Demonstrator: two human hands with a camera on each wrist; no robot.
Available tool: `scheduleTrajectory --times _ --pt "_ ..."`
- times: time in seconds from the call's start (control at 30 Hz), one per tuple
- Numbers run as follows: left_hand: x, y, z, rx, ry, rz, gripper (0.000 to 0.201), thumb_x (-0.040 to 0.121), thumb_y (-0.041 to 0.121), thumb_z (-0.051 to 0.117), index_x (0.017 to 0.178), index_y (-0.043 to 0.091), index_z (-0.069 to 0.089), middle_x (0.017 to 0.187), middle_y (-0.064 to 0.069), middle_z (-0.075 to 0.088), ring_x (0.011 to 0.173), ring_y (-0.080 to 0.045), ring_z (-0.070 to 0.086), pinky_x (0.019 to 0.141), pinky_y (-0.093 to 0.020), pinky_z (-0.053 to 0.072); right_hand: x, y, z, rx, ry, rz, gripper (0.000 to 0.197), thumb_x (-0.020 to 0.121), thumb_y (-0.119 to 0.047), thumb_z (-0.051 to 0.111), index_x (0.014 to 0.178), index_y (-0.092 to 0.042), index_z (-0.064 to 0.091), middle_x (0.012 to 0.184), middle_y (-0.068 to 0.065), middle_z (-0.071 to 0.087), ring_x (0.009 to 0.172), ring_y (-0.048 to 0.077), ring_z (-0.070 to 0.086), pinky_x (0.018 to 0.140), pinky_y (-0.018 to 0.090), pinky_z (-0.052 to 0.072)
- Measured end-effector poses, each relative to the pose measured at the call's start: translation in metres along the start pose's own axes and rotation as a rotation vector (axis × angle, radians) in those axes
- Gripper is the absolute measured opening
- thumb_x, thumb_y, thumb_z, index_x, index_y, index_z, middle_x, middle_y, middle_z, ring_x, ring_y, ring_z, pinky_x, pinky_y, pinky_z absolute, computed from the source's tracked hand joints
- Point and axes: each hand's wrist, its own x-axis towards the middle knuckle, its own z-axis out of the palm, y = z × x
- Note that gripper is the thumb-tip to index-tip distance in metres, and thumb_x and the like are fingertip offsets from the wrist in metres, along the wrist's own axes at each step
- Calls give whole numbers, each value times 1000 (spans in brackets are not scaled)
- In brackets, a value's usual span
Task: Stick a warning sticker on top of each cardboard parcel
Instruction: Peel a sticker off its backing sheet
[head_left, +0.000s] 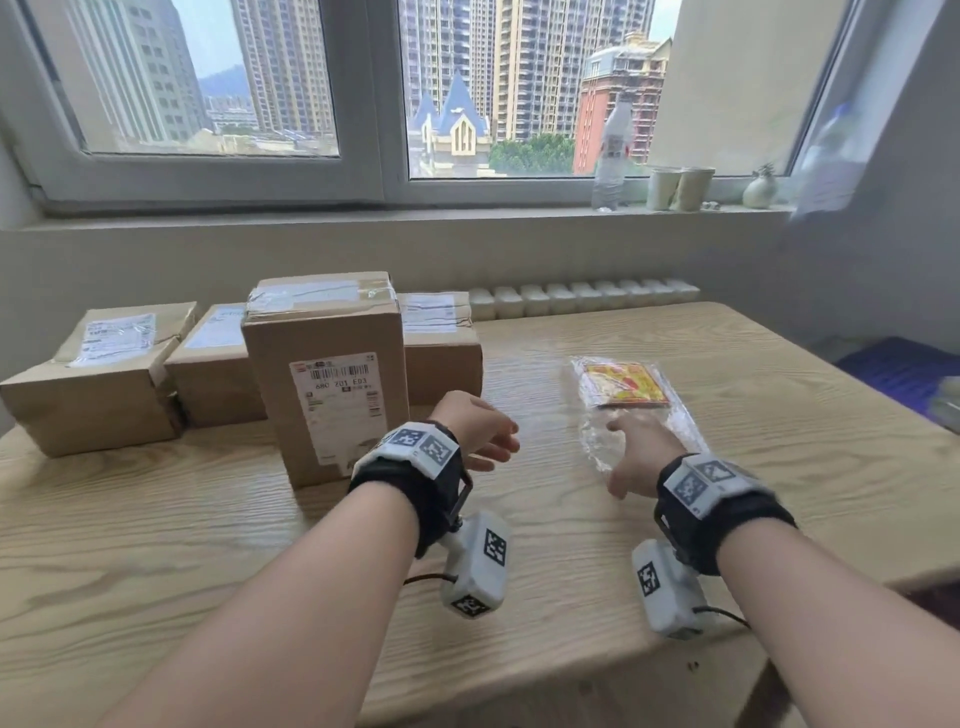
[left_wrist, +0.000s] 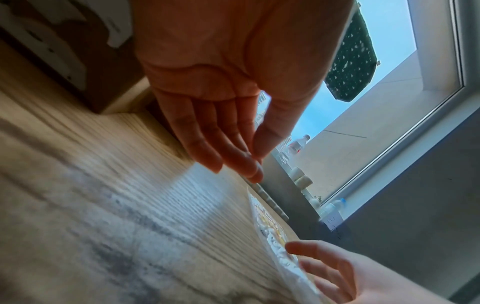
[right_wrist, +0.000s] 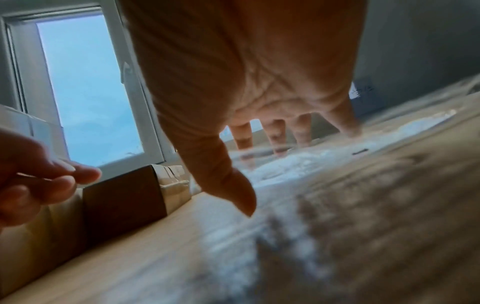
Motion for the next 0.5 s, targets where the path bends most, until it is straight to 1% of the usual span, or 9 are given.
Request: scheduleTrajectory --times 0.1,0.13,0.2,0.23,0.33,0.4,0.43,0.47,0.5 --pt "9 -5 6 10 -34 8 16 92 10 54 96 4 69 78 -6 70 64 -15 64 64 -26 54 9 6 6 47 38 37 68 78 -8 64 141 -17 41 137 8 50 120 26 53 92 32 48" --pt "12 -7 7 11 -36 6 16 92 9 54 97 4 69 78 -6 70 65 -14 64 65 -26 54 12 6 5 62 65 38 57 81 -6 60 136 -14 47 132 8 55 117 25 55 90 32 47" --pt "14 -11 8 14 -33 -2 17 92 9 53 98 4 69 78 -5 70 66 -14 64 66 -26 55 17 3 3 106 119 47 34 85 -6 57 119 -10 62 118 7 64 107 25 61 85 31 48" --pt "16 -14 8 11 -33 -4 17 92 8 53 97 4 69 78 -5 69 66 -14 64 66 -27 54 18 1 2 133 130 53 27 86 -7 57 111 -9 66 112 7 67 102 26 63 82 30 48" --pt "20 -20 8 -1 -30 -16 16 91 8 52 95 5 68 79 -6 69 66 -14 63 65 -26 54 16 -13 3 183 136 21 17 88 -14 59 100 -9 70 101 7 69 95 25 64 78 28 49" --pt "22 -24 7 -22 -26 -24 16 92 10 53 97 5 67 80 -6 69 66 -15 63 64 -27 54 13 -25 6 219 98 -62 10 88 -16 63 83 -12 70 89 4 69 88 22 65 70 25 47" --pt "21 -26 6 -39 -26 -29 17 93 14 54 100 4 66 82 -7 69 67 -15 63 64 -27 54 10 -32 7 242 72 -111 15 88 -16 64 73 -15 68 80 1 68 82 20 66 64 23 46" --pt "19 -27 6 -62 -26 -35 21 94 21 56 103 4 65 84 -8 69 69 -16 64 65 -29 55 6 -39 9 284 29 -155 19 87 -16 65 69 -17 66 73 -2 66 75 17 65 59 21 47" --pt "18 -28 5 -90 -29 -45 29 93 30 58 105 4 63 88 -9 69 72 -17 65 67 -30 56 3 -46 10 348 -34 -196 17 87 -16 66 70 -16 67 71 -2 66 71 14 65 56 20 50"
